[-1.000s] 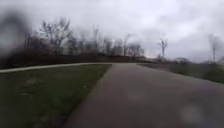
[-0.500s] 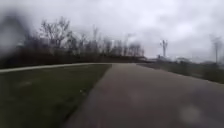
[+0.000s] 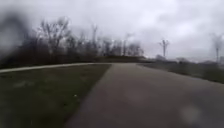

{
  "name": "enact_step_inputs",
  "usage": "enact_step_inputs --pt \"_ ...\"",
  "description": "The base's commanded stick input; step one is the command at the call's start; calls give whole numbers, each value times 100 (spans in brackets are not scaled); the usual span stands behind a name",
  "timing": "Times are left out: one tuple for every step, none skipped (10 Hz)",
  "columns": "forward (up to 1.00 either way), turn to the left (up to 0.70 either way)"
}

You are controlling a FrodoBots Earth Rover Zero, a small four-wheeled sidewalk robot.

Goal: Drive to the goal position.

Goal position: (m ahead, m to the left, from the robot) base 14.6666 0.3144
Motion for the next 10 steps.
enact_step_inputs --pt "70 -35" --pt "70 -35" --pt "70 -34" --pt "70 0" --pt "70 0" --pt "70 0" --pt "70 0" --pt "70 0" --pt "70 0" --pt "70 0"
